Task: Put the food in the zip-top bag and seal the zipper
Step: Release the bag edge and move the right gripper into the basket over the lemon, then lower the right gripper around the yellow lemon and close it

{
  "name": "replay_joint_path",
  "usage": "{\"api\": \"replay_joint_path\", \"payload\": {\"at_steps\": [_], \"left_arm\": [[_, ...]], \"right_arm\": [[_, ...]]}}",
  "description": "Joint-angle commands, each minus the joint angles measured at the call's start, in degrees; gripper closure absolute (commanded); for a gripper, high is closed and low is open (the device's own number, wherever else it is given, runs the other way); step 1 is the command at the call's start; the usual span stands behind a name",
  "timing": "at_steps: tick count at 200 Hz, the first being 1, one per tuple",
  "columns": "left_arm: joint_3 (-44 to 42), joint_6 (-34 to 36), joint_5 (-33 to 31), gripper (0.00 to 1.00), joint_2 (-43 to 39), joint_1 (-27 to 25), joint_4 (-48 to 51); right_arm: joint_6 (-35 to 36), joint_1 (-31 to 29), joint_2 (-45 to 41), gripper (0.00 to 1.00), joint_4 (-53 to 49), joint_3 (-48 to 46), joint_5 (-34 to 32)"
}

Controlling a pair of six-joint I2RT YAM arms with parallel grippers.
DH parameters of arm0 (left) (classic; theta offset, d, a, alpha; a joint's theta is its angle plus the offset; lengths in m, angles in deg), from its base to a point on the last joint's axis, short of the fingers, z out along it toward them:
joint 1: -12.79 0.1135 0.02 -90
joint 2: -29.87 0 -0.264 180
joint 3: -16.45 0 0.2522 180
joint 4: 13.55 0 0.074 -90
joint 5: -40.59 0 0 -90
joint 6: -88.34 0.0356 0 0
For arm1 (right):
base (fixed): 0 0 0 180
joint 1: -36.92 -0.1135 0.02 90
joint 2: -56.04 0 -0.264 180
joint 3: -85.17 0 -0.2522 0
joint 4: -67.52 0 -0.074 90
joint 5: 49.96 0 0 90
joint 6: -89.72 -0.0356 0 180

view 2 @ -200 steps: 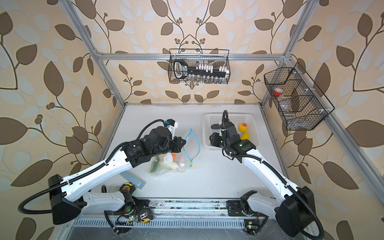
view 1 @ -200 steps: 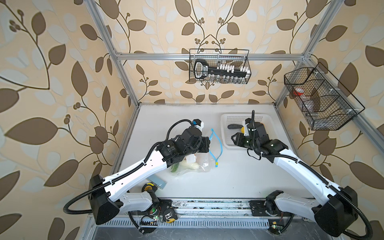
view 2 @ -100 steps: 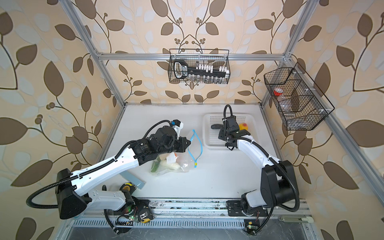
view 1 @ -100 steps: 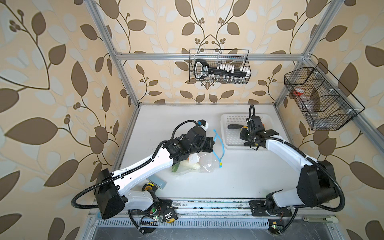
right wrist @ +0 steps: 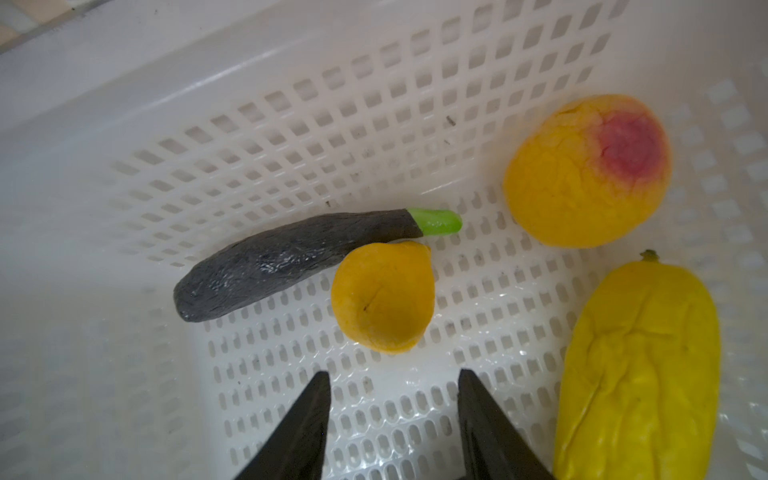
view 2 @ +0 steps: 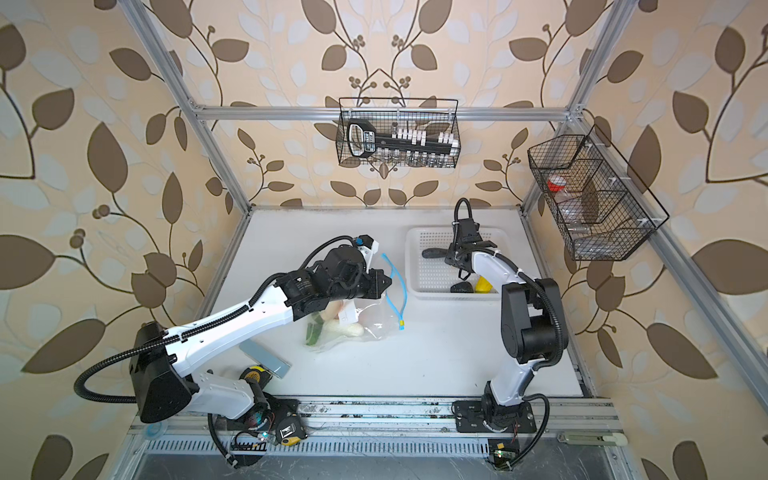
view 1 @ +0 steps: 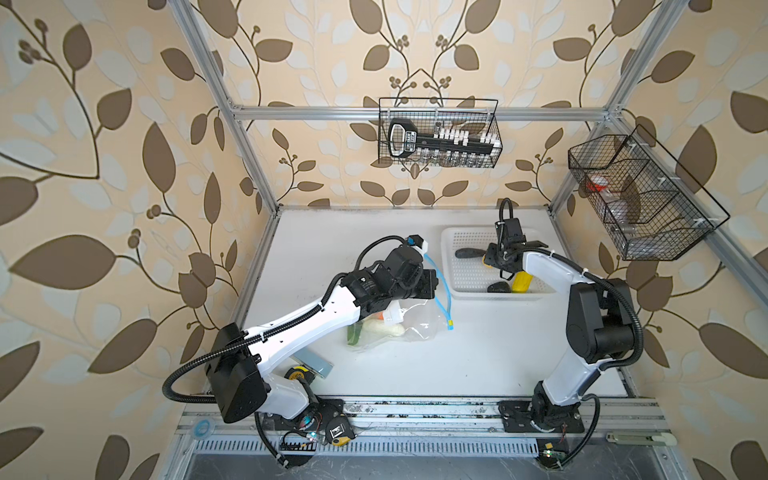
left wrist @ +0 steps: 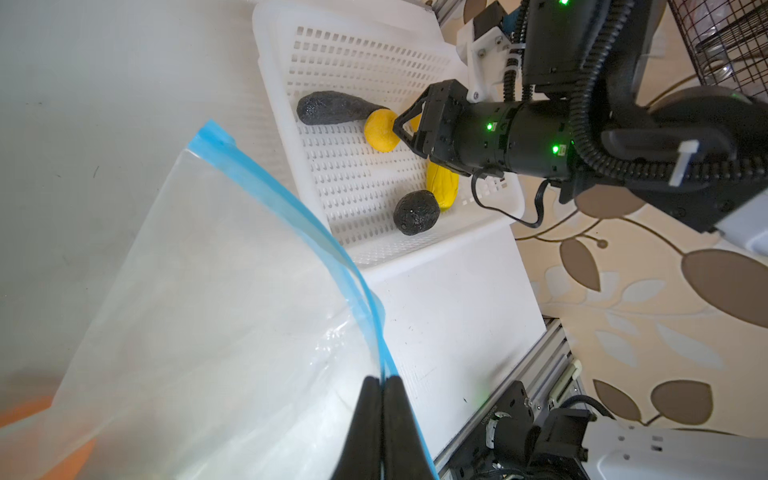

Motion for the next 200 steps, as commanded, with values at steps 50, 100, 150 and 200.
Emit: {"api": "replay_joint_path", "payload": {"at_steps": [50, 100, 150, 200], "left_arm": [[2.6, 1.4, 1.3, 1.0, -0.1, 0.9, -1.2], [2.5, 1.6, 1.3, 1.0, -0.5, 0.9, -0.8], [2.5, 1.8, 1.4, 1.0, -0.5, 0.9, -0.7], [2.6, 1.8, 1.6, 1.0, -0.5, 0.9, -0.6]], "right_arm": [[1.2, 1.0, 6.4, 0.43, 0.9, 5.5, 4.3], [1.0, 1.9, 10.0, 0.44, 0.9, 7.2, 4.5], [0.7, 2.5, 11.9, 0.48, 0.9, 8.1, 5.6], [0.5, 2.5, 9.6, 0.53, 0.7, 7.1, 6.1]]}}
